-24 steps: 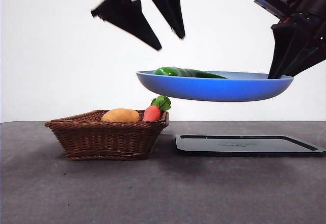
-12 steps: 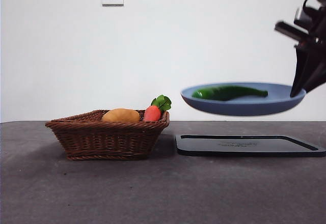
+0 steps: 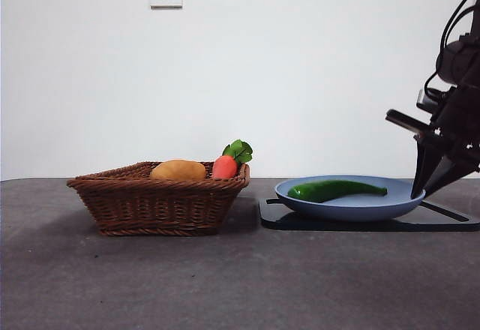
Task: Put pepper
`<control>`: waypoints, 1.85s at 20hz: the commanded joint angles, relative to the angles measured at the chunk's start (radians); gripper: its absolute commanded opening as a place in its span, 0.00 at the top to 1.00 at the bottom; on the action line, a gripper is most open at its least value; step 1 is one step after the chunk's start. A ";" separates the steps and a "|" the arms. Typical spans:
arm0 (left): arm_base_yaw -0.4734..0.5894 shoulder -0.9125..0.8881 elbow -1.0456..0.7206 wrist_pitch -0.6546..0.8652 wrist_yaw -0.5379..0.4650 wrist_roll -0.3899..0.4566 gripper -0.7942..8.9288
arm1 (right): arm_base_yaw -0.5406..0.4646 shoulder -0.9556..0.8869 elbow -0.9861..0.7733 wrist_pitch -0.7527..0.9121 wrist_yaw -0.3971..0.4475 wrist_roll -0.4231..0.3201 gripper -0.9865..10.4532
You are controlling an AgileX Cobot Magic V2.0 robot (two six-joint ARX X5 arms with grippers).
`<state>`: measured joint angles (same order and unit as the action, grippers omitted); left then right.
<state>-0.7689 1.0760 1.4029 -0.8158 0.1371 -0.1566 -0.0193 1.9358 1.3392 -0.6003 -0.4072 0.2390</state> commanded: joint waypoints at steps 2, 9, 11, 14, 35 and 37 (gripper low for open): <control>-0.011 0.007 0.019 0.006 -0.005 -0.008 0.66 | -0.001 0.045 0.025 0.010 -0.005 0.007 0.91; -0.011 0.007 0.019 -0.003 -0.006 -0.007 0.66 | -0.006 0.016 0.025 0.008 -0.006 -0.005 0.76; -0.011 0.007 0.019 -0.008 -0.006 -0.002 0.66 | -0.008 -0.037 0.025 -0.016 -0.005 -0.019 0.75; -0.011 0.007 0.019 -0.033 -0.011 0.006 0.66 | -0.017 -0.174 0.025 -0.097 -0.006 -0.041 0.75; -0.009 0.008 0.019 -0.140 -0.108 0.078 0.91 | 0.402 -1.006 0.025 -0.724 -0.006 -0.256 0.91; -0.009 0.008 0.019 -0.140 -0.108 0.078 0.91 | 0.402 -1.004 0.025 -0.710 -0.009 -0.250 0.90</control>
<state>-0.7689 1.0760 1.4029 -0.9588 0.0284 -0.0887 0.3759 0.9234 1.3476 -1.3178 -0.4160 -0.0002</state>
